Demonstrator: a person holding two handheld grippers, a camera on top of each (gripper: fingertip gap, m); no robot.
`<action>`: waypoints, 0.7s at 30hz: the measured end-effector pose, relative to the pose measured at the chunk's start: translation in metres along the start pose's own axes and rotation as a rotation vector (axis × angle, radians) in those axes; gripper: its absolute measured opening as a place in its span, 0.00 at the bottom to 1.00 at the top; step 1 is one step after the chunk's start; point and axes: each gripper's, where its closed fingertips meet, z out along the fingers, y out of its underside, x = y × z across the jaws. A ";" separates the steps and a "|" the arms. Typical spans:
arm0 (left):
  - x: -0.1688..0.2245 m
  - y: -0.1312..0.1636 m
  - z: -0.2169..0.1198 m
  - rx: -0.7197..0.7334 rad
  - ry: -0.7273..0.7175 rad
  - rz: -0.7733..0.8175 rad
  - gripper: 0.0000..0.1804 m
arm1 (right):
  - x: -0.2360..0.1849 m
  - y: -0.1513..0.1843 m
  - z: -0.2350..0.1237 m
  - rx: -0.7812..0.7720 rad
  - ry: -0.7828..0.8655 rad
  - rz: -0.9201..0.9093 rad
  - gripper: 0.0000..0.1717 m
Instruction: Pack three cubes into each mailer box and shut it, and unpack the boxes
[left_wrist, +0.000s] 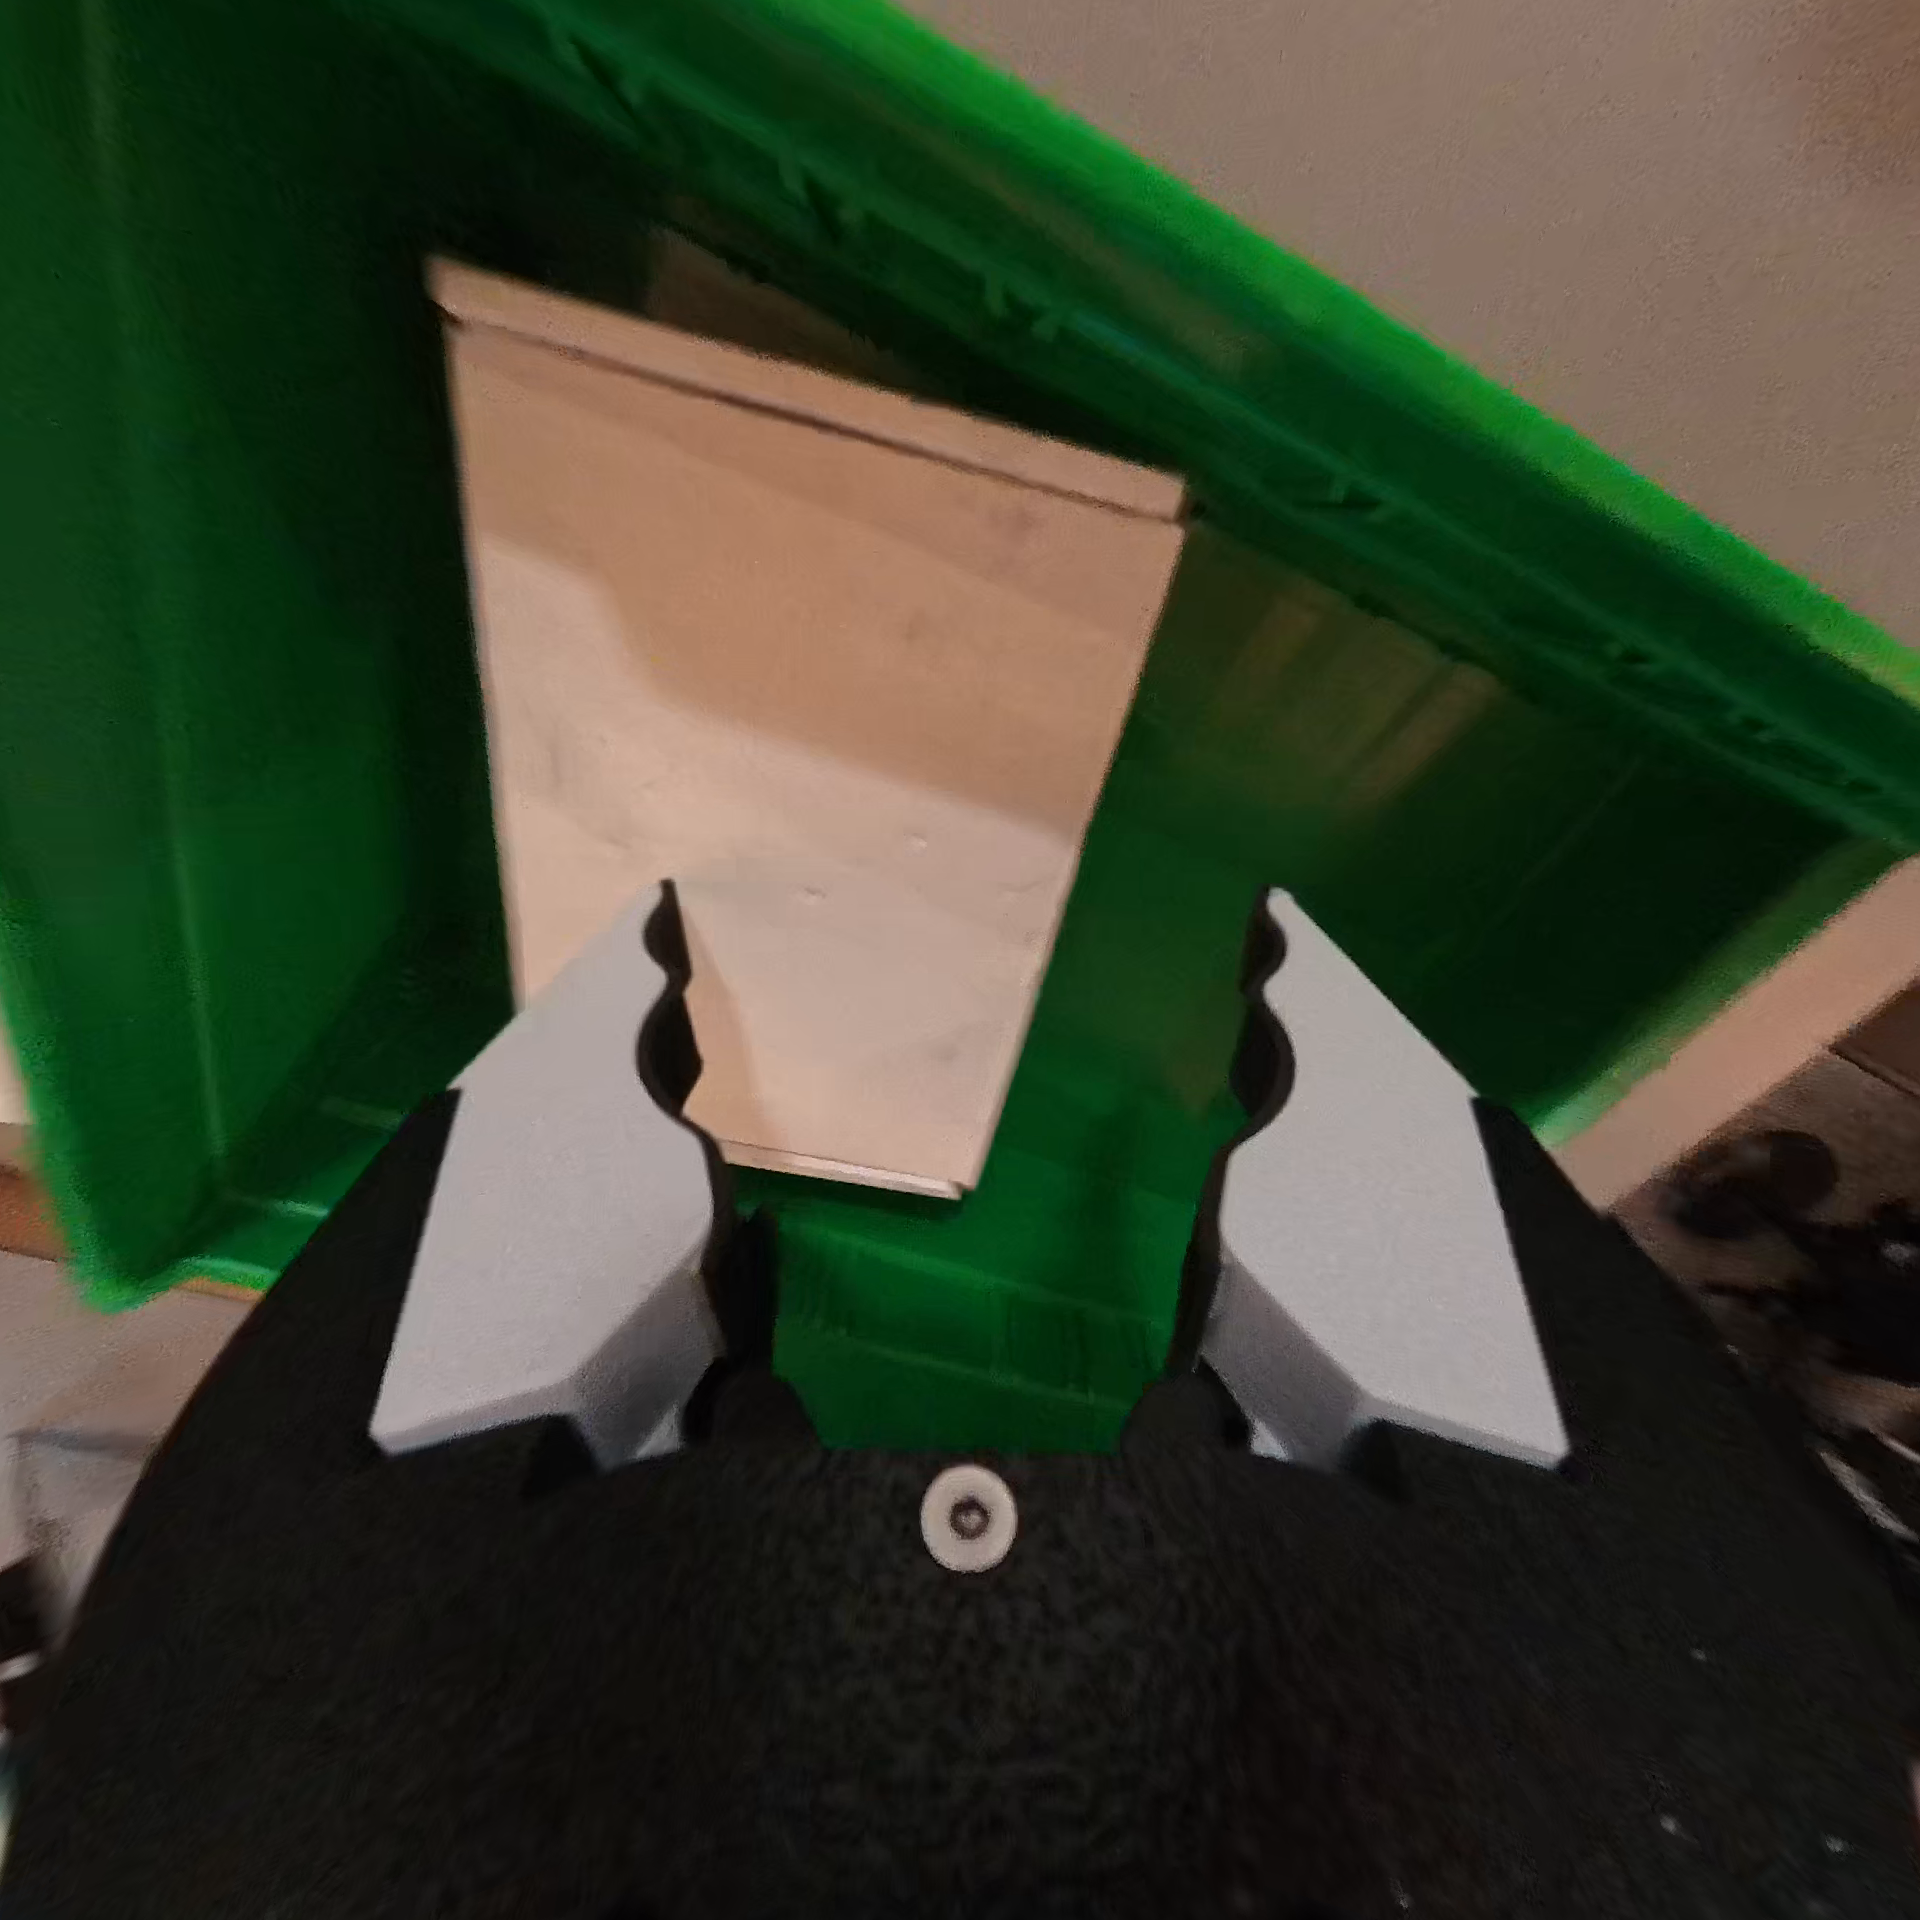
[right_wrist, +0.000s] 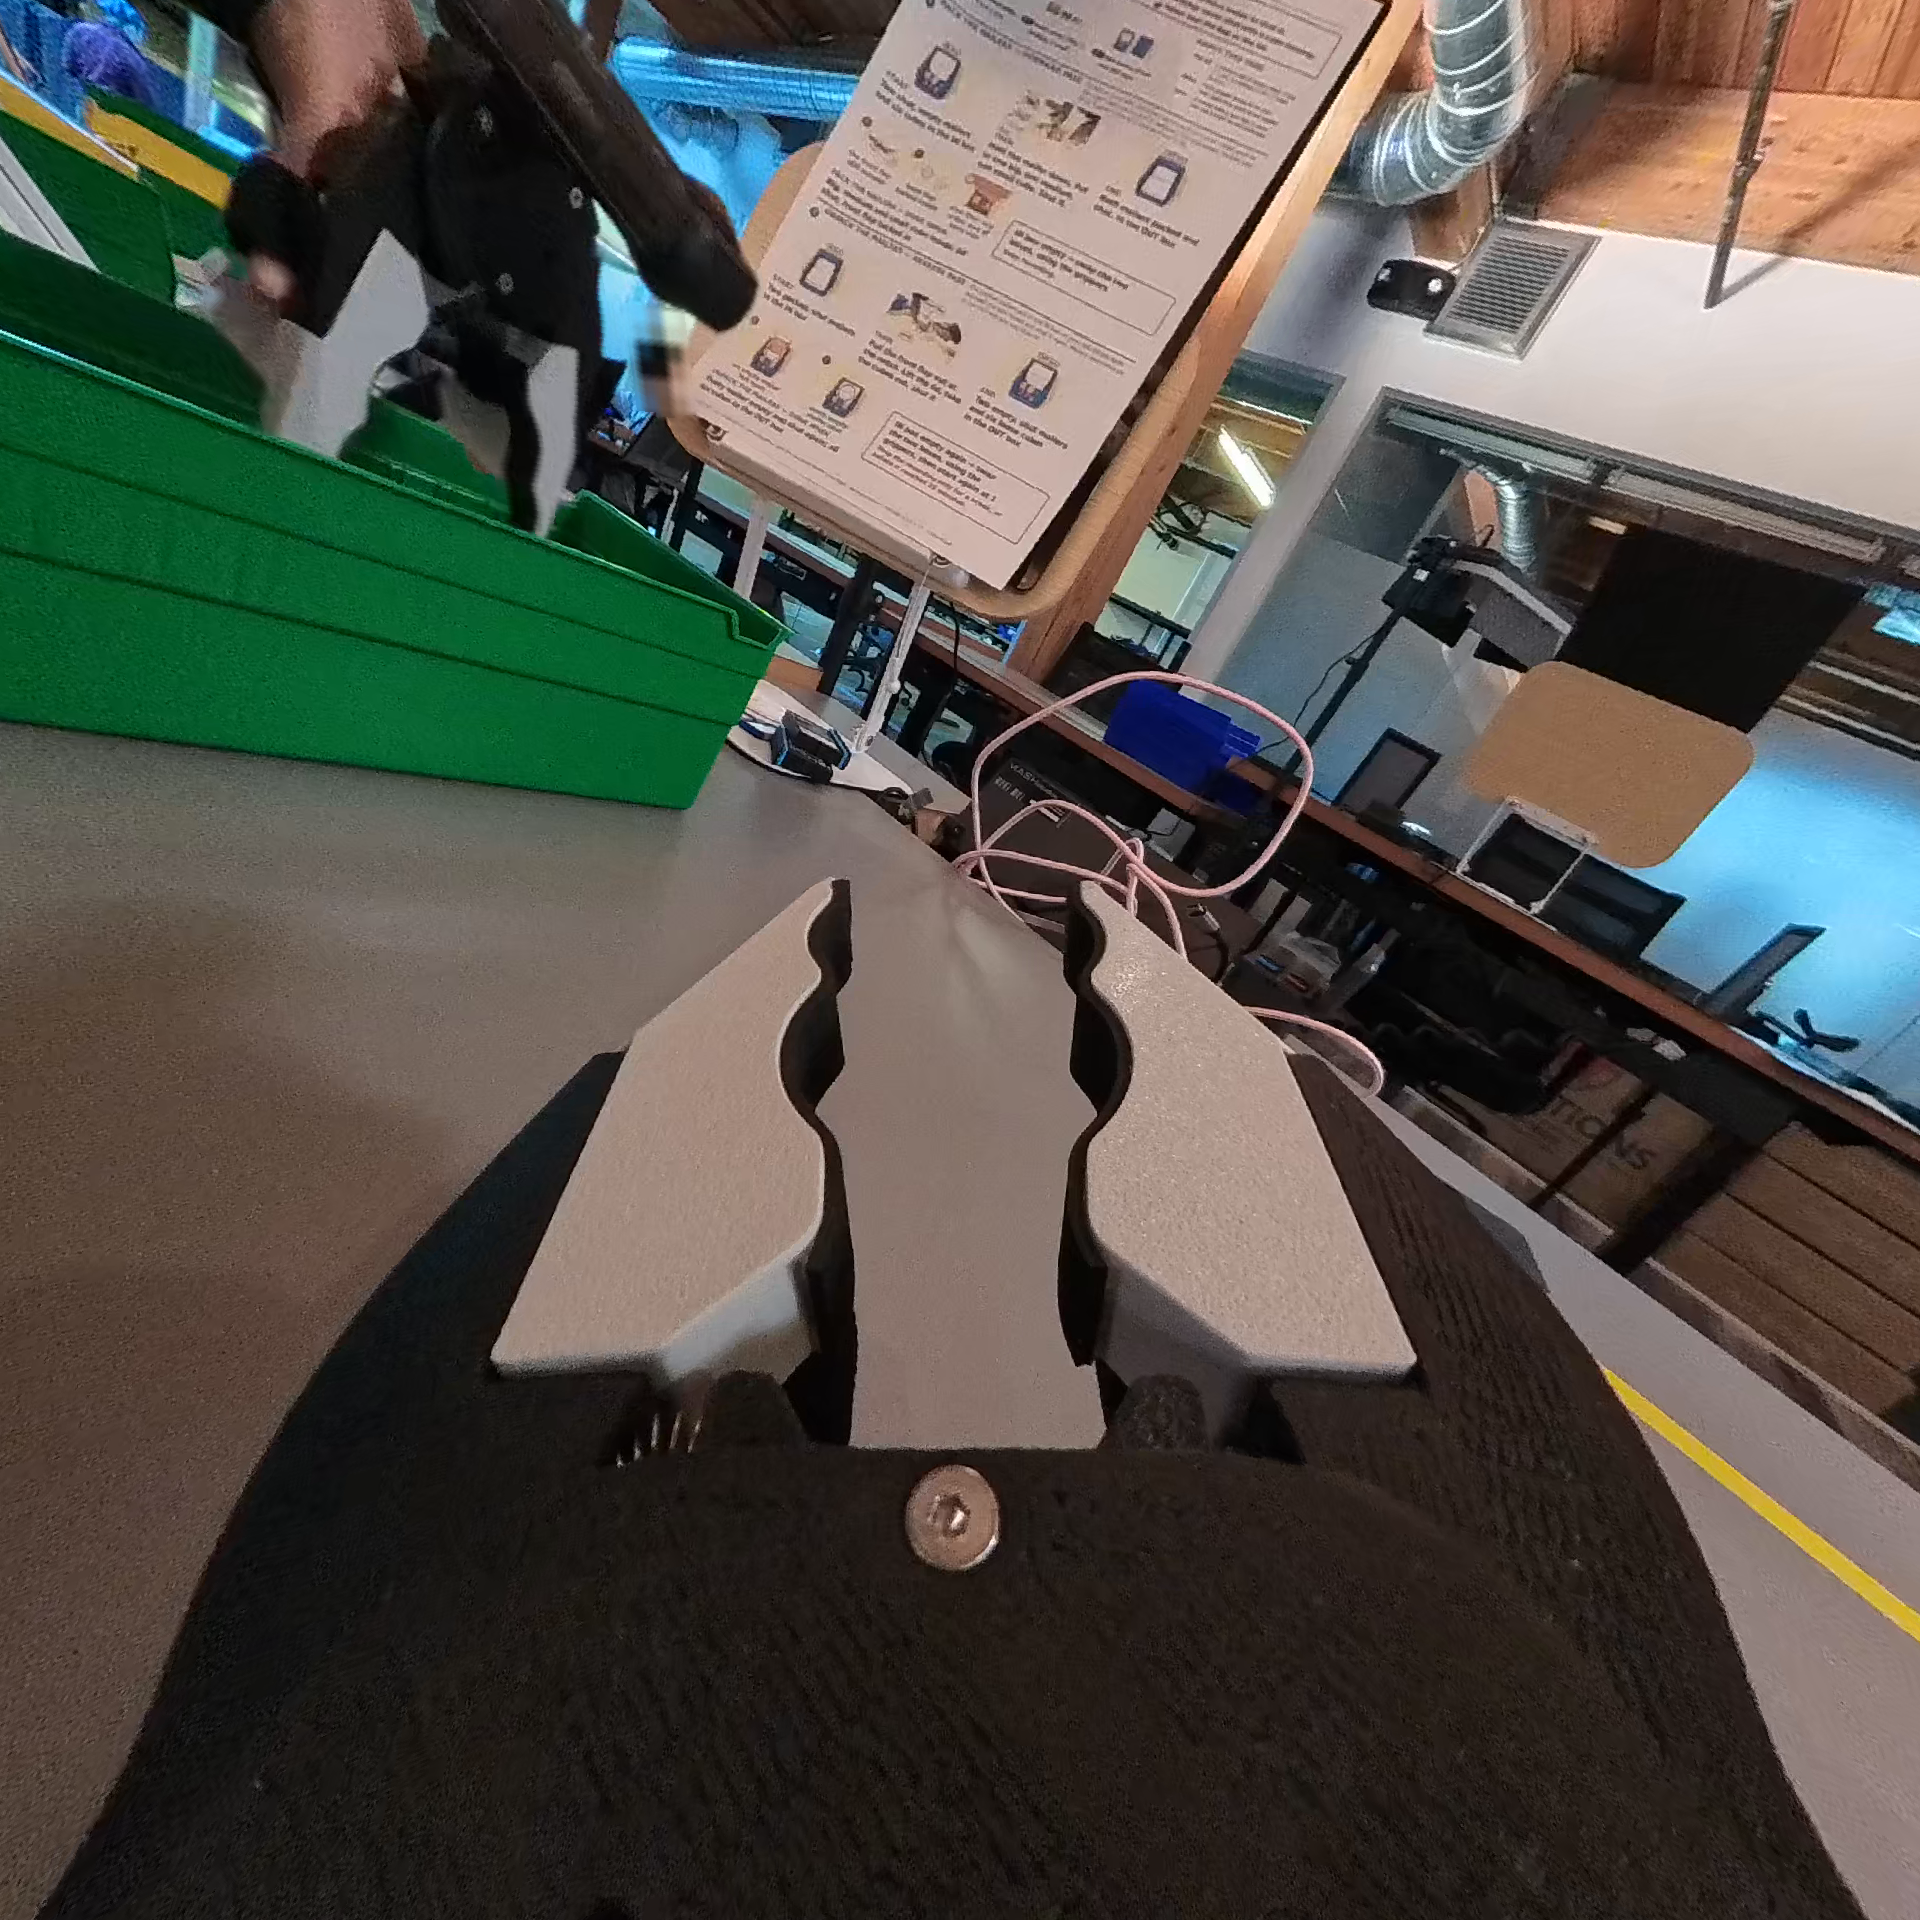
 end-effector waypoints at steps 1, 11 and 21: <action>-0.010 -0.006 -0.002 0.031 -0.061 0.033 0.69 | 0.000 0.000 0.000 0.000 -0.002 0.001 0.23; -0.032 0.004 0.047 -0.052 -0.046 0.043 0.78 | -0.004 0.000 0.001 -0.002 -0.018 -0.008 0.23; -0.025 0.015 0.010 0.027 -0.138 0.079 0.75 | -0.011 -0.001 0.002 -0.003 -0.045 -0.018 0.23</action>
